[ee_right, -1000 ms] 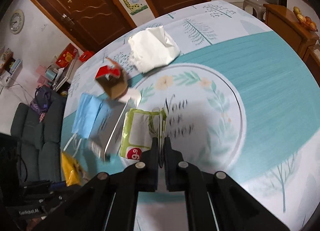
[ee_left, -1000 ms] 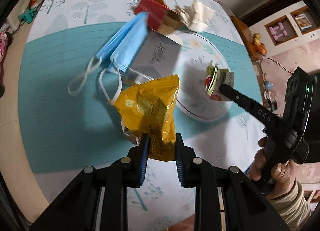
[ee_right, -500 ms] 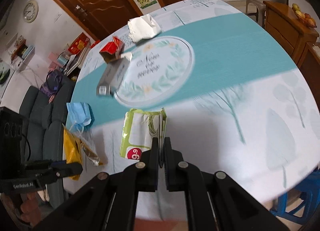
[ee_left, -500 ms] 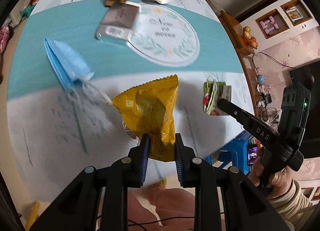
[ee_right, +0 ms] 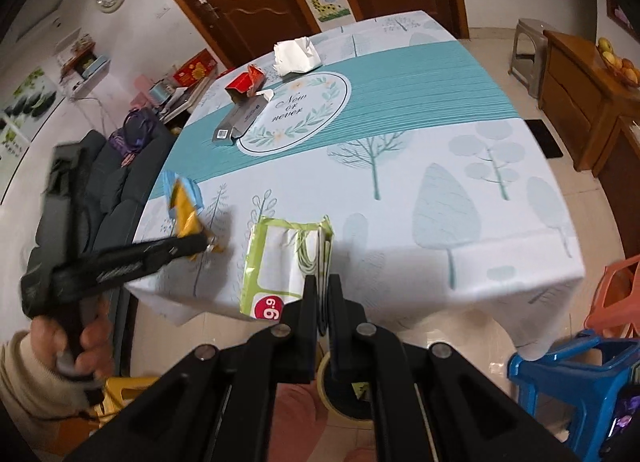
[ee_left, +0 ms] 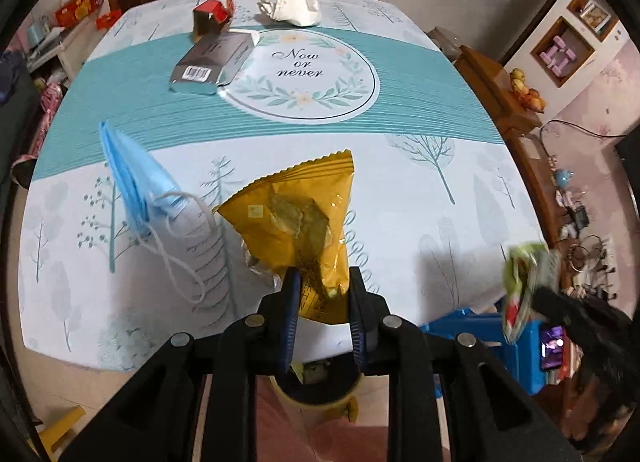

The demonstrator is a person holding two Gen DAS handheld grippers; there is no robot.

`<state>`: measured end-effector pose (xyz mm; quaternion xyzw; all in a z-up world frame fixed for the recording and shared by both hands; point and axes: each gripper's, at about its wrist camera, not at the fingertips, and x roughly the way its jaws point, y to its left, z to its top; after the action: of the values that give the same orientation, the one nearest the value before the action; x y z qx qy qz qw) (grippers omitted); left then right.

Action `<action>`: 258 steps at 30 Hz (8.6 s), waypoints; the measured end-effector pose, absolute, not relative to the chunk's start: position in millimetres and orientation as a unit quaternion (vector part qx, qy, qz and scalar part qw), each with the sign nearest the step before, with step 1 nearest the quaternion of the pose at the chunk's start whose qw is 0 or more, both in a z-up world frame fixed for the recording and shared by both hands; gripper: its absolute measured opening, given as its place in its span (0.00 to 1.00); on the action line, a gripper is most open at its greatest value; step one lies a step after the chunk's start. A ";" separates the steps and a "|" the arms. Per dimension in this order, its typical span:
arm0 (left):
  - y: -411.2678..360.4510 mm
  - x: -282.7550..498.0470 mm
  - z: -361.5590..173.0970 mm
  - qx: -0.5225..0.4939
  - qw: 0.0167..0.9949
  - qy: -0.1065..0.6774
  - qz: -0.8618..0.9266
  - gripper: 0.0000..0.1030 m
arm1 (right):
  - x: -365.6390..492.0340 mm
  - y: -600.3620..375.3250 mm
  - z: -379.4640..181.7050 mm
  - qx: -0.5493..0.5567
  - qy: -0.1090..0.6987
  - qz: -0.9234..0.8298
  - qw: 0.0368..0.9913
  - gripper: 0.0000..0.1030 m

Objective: Collect trash
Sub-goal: 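Carry the yellow bag and green wrapper down over the black bin, then open both tools over the bin to drop bag and wrapper, then raise both tools back over the table toward the mask and box, then grasp the blue face mask with the right tool while the left tool grasps the silver earplug box, then carry the earplug box and blue mask down over the black bin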

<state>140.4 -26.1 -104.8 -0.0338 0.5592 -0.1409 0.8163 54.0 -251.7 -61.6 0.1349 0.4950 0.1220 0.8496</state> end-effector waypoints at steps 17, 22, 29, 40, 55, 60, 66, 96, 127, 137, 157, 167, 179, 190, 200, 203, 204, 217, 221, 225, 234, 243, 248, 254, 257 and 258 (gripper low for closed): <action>-91.9 63.5 -110.5 0.019 0.825 0.534 -0.183 0.19 | 16.9 -264.1 -109.9 0.140 0.514 0.144 0.834 0.04; -90.6 35.0 -113.4 0.011 0.821 0.539 -0.190 0.19 | 3.3 -258.3 -124.4 0.142 0.533 0.143 0.822 0.04; -86.8 3.5 -124.4 0.009 0.808 0.549 -0.213 0.19 | -14.9 -249.0 -148.0 0.142 0.554 0.126 0.810 0.04; -76.4 -13.7 -238.4 -0.001 0.788 0.572 -0.228 0.19 | -27.2 -237.1 -251.2 0.132 0.593 0.079 0.791 0.04; -71.2 -1.3 -426.9 0.044 0.770 0.604 -0.203 0.65 | -22.7 -218.6 -456.6 0.122 0.653 0.054 0.746 0.09; -62.2 -0.6 -438.9 0.041 0.771 0.607 -0.190 0.81 | -18.2 -214.1 -474.7 0.128 0.650 0.059 0.747 0.45; -52.4 -3.0 -418.9 0.037 0.774 0.609 -0.170 0.82 | -17.9 -208.1 -463.9 0.124 0.647 0.055 0.750 0.45; 42.1 -42.7 -11.4 -0.051 0.855 0.515 0.018 0.89 | -33.4 -192.0 -38.4 0.037 0.484 0.182 0.855 0.46; 146.1 130.3 -24.9 0.008 0.858 0.514 -0.011 0.89 | 157.7 -12.8 -36.8 -0.046 0.491 0.233 0.838 0.46; 209.6 208.6 -67.5 -0.010 0.823 0.565 -0.047 0.89 | 218.9 42.5 -104.6 -0.041 0.562 0.194 0.803 0.44; 142.7 337.2 -84.2 0.005 0.781 0.601 -0.170 0.89 | 254.6 -57.2 -81.3 0.128 0.520 0.035 0.844 0.04; 89.1 391.8 -107.2 0.010 0.763 0.621 -0.181 0.89 | 283.1 -102.1 -75.7 0.168 0.492 -0.044 0.853 0.04; 39.7 413.1 -152.5 0.075 0.745 0.645 -0.151 0.89 | 281.3 -109.3 -87.6 0.196 0.487 -0.064 0.849 0.04; 18.7 395.3 -143.9 0.117 0.764 0.618 -0.145 0.57 | 267.1 -117.6 -96.0 0.206 0.488 -0.071 0.845 0.04; 11.0 346.4 -112.7 0.104 0.783 0.592 -0.162 0.57 | 239.4 -123.8 -89.0 0.213 0.483 -0.057 0.847 0.04; 11.7 322.1 -98.6 0.097 0.788 0.585 -0.167 0.57 | 224.4 -130.6 -83.6 0.217 0.478 -0.053 0.850 0.04; 11.2 315.4 -93.4 0.092 0.789 0.583 -0.168 0.57 | 217.9 -133.7 -81.0 0.218 0.475 -0.051 0.851 0.04; -10.3 171.2 -39.8 0.018 0.815 0.559 -0.148 0.57 | 116.2 -179.8 -54.3 0.212 0.456 0.026 0.864 0.04; -25.5 121.4 -37.0 -0.008 0.819 0.557 -0.136 0.57 | 78.2 -198.3 -49.8 0.198 0.458 0.052 0.865 0.04; -42.1 75.3 -43.0 -0.028 0.817 0.561 -0.129 0.57 | 38.8 -219.0 -52.7 0.186 0.471 0.069 0.860 0.04; -80.3 2.2 -64.5 0.015 0.797 0.585 -0.147 0.57 | -23.6 -247.4 -83.7 0.207 0.501 0.073 0.837 0.04; -106.7 -29.2 -121.5 0.068 0.765 0.614 -0.184 0.57 | -59.1 -250.0 -155.4 0.253 0.541 0.041 0.801 0.04; -111.0 -35.8 -172.3 0.089 0.744 0.631 -0.199 0.57 | -68.7 -248.8 -205.1 0.271 0.560 0.017 0.782 0.04; -111.7 -33.6 -252.4 0.109 0.718 0.655 -0.210 0.57 | -77.6 -255.8 -277.8 0.306 0.574 -0.026 0.759 0.04; -111.0 -30.4 -292.2 0.118 0.707 0.662 -0.218 0.57 | -80.1 -256.7 -310.4 0.314 0.577 -0.042 0.753 0.04; -110.5 -28.7 -307.1 0.121 0.703 0.665 -0.221 0.57 | -80.4 -256.4 -323.0 0.317 0.580 -0.048 0.749 0.04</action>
<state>-28.7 -110.5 -307.1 0.1209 0.6651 -0.2214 0.7029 -80.4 -256.4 -323.0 0.3166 0.5796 -0.0479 0.7493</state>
